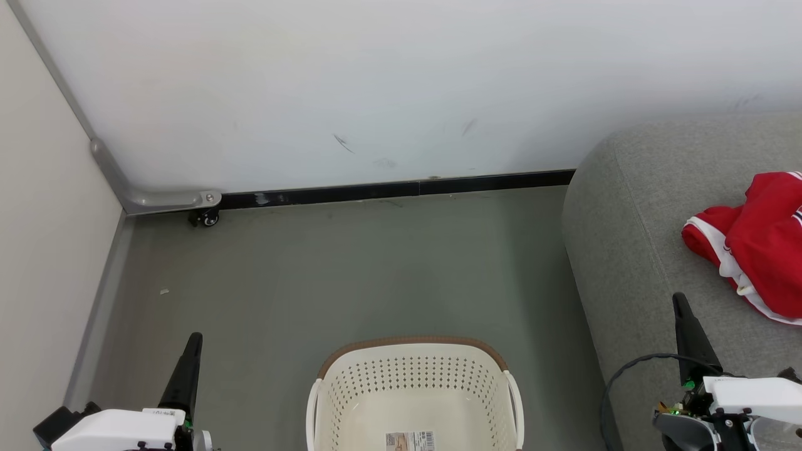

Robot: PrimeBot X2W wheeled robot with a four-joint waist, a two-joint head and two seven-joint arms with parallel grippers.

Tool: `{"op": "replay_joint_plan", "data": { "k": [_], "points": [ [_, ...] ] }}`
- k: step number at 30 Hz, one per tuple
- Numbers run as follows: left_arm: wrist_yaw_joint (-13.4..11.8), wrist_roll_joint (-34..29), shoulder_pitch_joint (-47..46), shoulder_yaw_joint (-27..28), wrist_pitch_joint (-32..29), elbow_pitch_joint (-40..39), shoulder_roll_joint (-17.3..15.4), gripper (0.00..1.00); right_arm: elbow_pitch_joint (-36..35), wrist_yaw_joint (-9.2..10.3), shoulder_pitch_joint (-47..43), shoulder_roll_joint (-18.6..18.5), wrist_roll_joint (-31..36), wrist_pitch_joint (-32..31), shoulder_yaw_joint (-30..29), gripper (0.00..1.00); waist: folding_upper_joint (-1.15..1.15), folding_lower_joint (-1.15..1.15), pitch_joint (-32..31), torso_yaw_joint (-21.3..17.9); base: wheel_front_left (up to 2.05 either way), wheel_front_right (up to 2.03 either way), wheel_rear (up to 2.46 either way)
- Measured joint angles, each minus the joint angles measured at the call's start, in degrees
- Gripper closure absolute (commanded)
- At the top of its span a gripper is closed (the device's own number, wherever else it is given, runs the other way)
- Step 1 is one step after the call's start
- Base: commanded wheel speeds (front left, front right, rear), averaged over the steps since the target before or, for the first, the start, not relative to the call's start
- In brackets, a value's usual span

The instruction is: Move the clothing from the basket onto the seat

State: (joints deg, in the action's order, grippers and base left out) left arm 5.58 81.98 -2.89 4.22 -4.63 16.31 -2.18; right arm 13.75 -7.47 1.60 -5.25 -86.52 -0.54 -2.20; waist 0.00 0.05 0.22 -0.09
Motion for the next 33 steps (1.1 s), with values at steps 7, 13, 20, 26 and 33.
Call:
{"op": "replay_joint_plan", "data": {
  "k": [7,13,20,26,33],
  "points": [
    [0.80,4.83,-0.70,0.53,-1.07,0.01,0.10,1.00,0.69,0.00,0.02,-0.09,-4.86,-0.56,-0.24,1.00,0.00,-0.01,-0.04,0.06,0.00,0.00,0.00],
    [1.49,9.66,-1.05,1.16,-1.92,-0.01,0.16,1.00,1.09,0.00,1.40,-0.34,-9.62,-1.23,-0.48,1.00,0.00,-0.01,-0.08,0.11,0.00,0.00,0.00],
    [1.49,9.65,-1.05,1.16,-1.92,-0.02,0.18,1.00,1.13,0.00,1.40,-0.35,-9.71,-1.23,-0.57,1.00,0.00,-0.02,-0.07,0.10,0.00,0.00,0.00],
    [1.49,9.65,-1.05,1.14,-1.92,-0.04,0.18,1.00,1.19,0.00,1.40,-0.35,-9.71,-1.24,-0.62,1.00,0.00,-0.02,-0.07,0.10,0.00,0.00,0.00],
    [1.49,9.65,-1.05,1.12,-1.92,-0.08,0.18,1.00,1.24,0.00,1.40,-0.35,-9.71,-1.26,-0.66,1.00,0.00,-0.02,-0.06,0.09,0.00,0.00,0.00]
  ]
}}
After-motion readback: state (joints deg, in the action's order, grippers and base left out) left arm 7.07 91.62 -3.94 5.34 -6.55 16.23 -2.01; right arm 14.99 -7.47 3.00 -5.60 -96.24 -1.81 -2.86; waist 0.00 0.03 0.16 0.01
